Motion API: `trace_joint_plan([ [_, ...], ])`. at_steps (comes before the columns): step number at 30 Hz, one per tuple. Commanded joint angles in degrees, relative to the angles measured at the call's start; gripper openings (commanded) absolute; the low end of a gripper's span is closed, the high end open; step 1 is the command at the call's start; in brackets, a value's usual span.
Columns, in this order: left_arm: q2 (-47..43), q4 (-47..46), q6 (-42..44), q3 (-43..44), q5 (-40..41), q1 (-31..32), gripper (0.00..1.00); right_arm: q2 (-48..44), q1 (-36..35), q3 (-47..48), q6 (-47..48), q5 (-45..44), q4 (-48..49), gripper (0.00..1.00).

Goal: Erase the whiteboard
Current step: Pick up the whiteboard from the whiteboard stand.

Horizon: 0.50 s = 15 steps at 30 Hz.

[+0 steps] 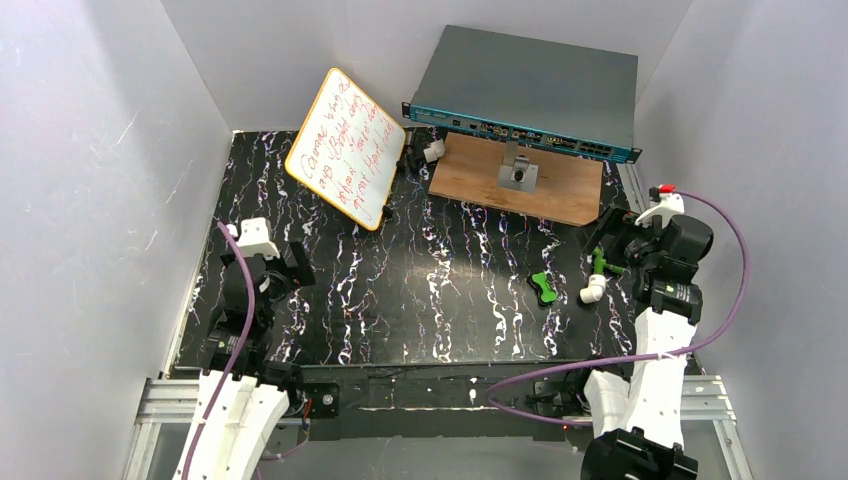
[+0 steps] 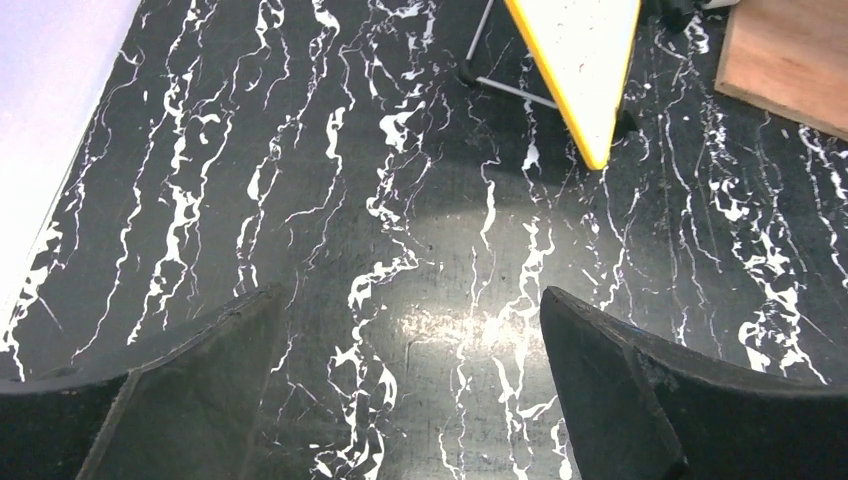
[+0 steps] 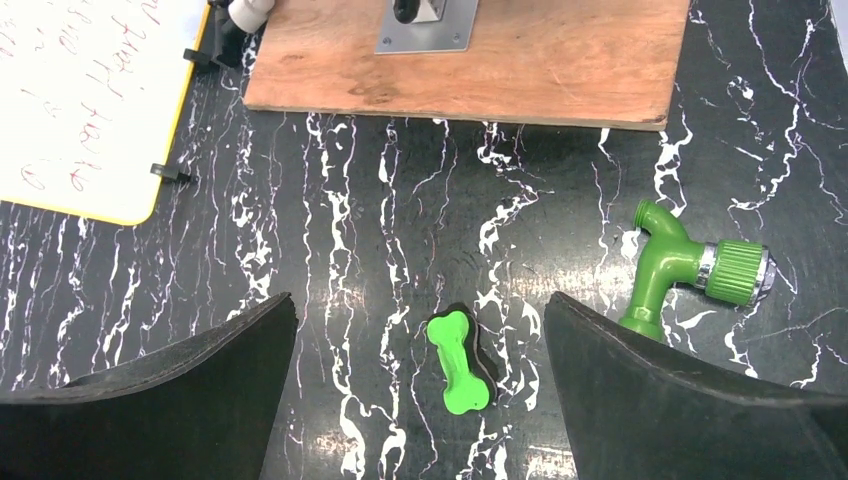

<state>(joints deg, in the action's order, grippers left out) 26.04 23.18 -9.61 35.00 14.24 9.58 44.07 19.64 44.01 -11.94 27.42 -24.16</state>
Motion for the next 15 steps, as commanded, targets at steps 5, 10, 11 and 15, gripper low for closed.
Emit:
trace_joint_plan([
  [5,0.6,-2.7,-3.0,0.8,-9.7,0.2,1.0,-0.8,1.2,-1.5,3.4,9.8,3.3,0.98],
  [10,4.4,-5.9,-13.3,0.4,-16.3,-0.1,0.99,-2.2,1.3,-3.2,10.0,15.7,2.5,0.98],
  [11,5.3,-7.1,-15.4,0.3,-17.5,-0.2,0.99,-2.5,1.3,-4.0,10.8,17.1,3.1,0.98],
  [15,11.1,-13.4,-24.7,-0.2,-23.8,-2.6,0.99,-2.5,1.3,-7.2,19.4,29.8,3.4,0.98],
])
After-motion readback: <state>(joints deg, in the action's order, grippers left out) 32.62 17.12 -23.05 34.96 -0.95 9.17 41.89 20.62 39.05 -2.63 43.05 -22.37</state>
